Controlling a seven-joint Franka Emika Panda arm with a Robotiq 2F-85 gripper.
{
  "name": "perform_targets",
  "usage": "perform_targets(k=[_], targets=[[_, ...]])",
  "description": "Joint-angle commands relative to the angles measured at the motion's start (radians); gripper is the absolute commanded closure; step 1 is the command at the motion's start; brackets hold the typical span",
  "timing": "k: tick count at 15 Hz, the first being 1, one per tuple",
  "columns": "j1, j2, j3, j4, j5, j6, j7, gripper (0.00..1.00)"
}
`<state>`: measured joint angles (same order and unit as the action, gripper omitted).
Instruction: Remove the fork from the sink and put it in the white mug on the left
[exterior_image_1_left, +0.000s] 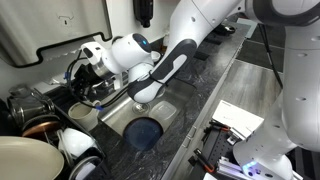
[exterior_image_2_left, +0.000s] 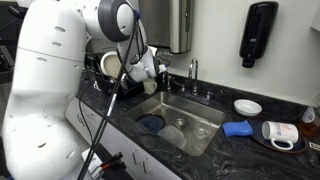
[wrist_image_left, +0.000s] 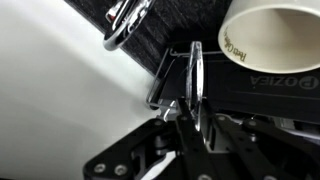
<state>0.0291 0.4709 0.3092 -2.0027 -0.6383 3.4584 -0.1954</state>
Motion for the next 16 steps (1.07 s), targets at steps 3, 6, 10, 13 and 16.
perform_targets(k=[3, 6, 10, 13, 16], targets=[[-0.046, 0.055, 0.08, 0.054, -0.031, -0.014, 0.016, 0.96], [-0.026, 0.026, 0.087, 0.034, -0.006, -0.042, 0.045, 0.96], [-0.004, 0.01, 0.091, 0.014, 0.021, -0.057, 0.089, 0.96], [-0.016, 0.028, 0.113, 0.016, 0.014, -0.098, 0.131, 0.96], [-0.042, 0.037, 0.145, 0.012, 0.008, -0.15, 0.167, 0.6]])
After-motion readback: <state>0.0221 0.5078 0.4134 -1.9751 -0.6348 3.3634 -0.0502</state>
